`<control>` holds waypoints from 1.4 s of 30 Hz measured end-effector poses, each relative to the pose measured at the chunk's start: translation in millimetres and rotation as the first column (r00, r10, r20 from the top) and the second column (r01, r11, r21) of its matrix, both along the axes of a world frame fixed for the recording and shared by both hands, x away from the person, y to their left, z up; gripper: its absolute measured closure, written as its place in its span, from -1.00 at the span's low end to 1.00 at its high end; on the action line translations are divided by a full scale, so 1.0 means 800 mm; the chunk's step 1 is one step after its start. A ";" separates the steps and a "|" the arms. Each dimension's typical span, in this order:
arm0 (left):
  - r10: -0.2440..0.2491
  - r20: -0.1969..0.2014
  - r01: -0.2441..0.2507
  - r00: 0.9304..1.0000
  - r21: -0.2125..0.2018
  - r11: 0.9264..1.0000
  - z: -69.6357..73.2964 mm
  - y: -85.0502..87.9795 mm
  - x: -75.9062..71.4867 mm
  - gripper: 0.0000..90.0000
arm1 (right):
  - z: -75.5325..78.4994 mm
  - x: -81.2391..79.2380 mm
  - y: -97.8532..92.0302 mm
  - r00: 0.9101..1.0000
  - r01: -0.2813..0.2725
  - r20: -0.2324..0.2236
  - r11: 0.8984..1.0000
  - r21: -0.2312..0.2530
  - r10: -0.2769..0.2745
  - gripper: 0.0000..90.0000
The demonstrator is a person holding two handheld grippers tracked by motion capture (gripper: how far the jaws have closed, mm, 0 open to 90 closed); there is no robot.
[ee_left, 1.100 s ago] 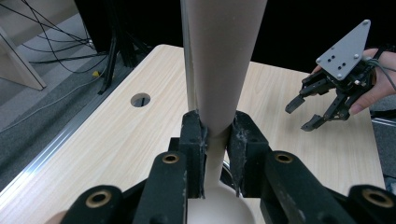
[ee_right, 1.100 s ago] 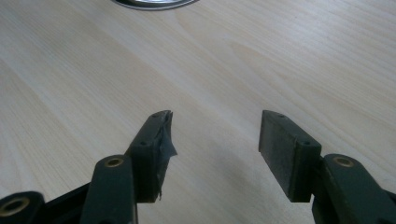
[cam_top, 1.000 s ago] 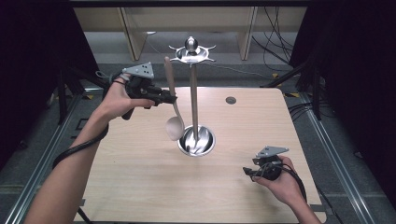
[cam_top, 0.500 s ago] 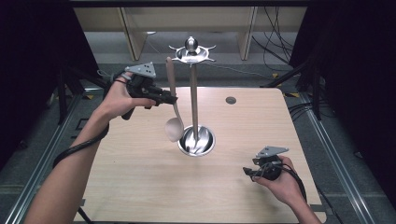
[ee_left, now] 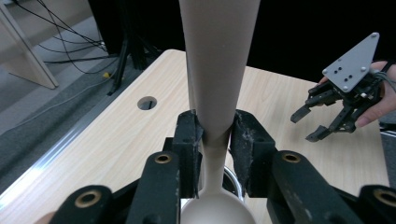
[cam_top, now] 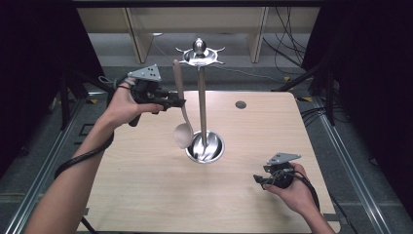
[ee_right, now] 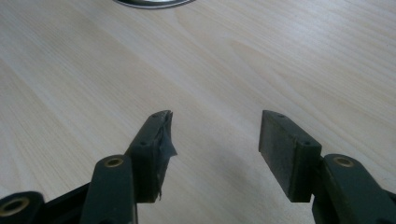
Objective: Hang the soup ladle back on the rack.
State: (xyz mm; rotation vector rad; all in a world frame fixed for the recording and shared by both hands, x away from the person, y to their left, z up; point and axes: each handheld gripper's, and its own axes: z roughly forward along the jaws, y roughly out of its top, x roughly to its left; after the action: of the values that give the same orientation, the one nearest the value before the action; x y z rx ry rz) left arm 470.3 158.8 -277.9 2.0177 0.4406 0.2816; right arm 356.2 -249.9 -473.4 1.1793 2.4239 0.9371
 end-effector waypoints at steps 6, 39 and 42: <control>0.051 0.045 -0.050 0.998 -0.016 0.999 -0.003 0.010 -0.013 0.38 | 0.000 -0.001 0.001 1.000 0.006 -0.011 1.000 0.018 -0.006 -0.01; 0.358 0.125 -0.361 0.925 -0.001 0.932 -0.173 0.107 -0.155 -0.29 | 0.003 -0.002 0.000 1.000 0.004 -0.009 1.000 -0.007 -0.004 -0.01; 0.372 0.077 -0.374 0.925 0.015 0.927 -0.202 0.111 -0.160 -0.30 | 0.004 -0.002 0.000 1.000 0.004 -0.019 1.000 -0.010 -0.004 -0.01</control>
State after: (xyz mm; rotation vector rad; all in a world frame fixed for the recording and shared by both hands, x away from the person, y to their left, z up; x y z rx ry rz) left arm 342.7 247.8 -439.3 1.9343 0.7803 0.5975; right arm 354.5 -249.5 -470.4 1.1941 2.4372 0.9156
